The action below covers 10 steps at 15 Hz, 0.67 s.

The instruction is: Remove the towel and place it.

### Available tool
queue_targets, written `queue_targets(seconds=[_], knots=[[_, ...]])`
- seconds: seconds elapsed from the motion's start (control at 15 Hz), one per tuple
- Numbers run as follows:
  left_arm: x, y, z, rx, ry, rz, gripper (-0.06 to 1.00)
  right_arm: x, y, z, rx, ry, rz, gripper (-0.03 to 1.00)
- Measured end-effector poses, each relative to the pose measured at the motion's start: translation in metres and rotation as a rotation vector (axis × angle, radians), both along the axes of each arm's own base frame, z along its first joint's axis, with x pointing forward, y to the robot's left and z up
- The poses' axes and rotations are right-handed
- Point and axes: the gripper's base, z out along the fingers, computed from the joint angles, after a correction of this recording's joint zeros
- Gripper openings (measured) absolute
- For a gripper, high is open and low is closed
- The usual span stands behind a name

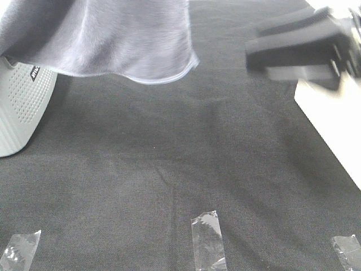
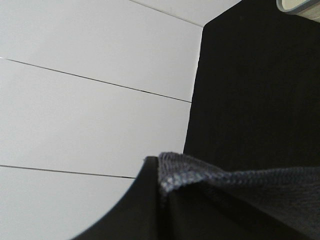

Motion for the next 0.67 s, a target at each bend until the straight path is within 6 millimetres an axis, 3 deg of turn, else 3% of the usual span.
queue_targets(seconds=[0.33,0.47,0.67], knots=[[0.006,-0.018,-0.011,-0.013,0.025,-0.05,0.0,0.033,0.052,0.001,0.017,-0.003,0.199,0.83],[0.006,-0.02,-0.012,-0.019,0.025,-0.059,0.0,0.041,0.071,-0.008,0.014,0.024,0.254,0.83],[0.007,-0.021,-0.012,-0.01,0.017,-0.053,0.0,0.047,0.076,-0.022,-0.02,0.062,0.266,0.83]])
